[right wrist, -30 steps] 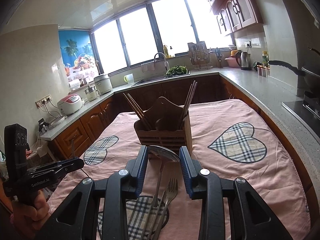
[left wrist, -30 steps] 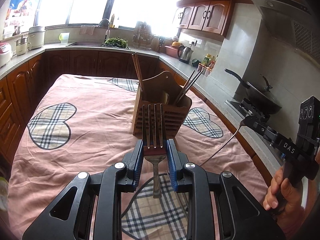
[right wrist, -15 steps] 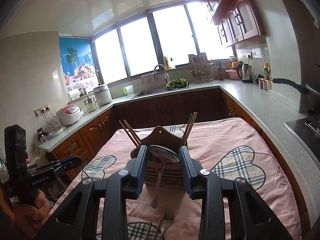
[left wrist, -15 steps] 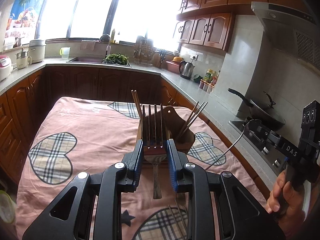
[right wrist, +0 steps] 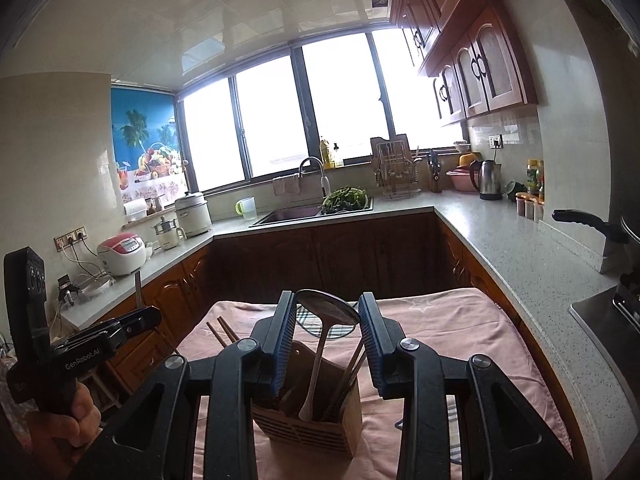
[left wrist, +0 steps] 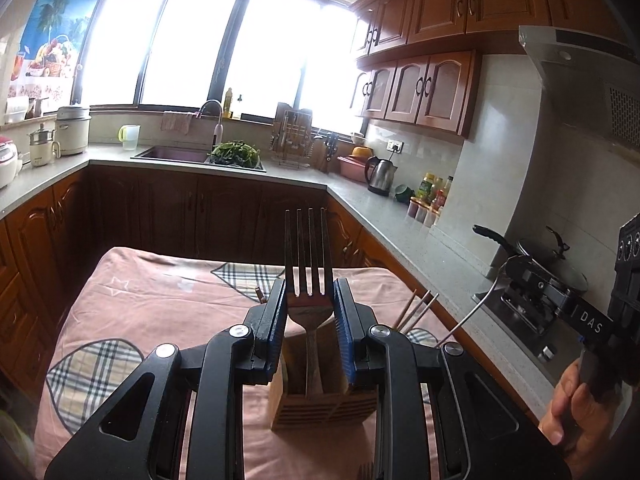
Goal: Organize utensils
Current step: 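Open the left tool to drop the fork in the holder while the right tool releases the spoon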
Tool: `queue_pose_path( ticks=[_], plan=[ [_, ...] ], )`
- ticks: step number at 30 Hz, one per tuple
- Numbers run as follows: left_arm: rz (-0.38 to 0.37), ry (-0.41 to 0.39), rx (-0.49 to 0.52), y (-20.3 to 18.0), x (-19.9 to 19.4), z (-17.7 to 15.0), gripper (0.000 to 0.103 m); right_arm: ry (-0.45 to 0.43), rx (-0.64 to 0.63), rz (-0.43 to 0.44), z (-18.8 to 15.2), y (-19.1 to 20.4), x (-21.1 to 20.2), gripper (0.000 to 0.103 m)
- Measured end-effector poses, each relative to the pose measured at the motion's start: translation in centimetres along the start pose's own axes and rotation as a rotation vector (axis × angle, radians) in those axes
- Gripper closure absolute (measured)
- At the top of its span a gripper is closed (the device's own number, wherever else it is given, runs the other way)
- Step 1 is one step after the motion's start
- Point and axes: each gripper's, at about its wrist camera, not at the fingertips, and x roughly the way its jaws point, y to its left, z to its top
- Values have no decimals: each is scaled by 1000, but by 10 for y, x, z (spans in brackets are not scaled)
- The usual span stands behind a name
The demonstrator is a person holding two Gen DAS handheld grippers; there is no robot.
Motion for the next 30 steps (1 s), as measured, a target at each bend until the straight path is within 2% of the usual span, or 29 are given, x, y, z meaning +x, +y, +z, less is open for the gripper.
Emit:
queue_pose_path(
  ticks=[6,12,28,29,30],
  plan=[
    [5,31,-25,3,42,-12,82,37,5,-12,-8,-9,30,70],
    [10,71,-29,4,72,-36,82,98,11,-23,-31,-13,59,70],
    [25,181,-4,7,109,-77,81,228,42,-26,-75,-20,99,71],
    [24,181,-2,7,109,-78,81,230,42,-28,-77,-21,100,89],
    [26,182,1,7,108,-78,81,243,46,-25,-79,-22,102,95]
  ],
)
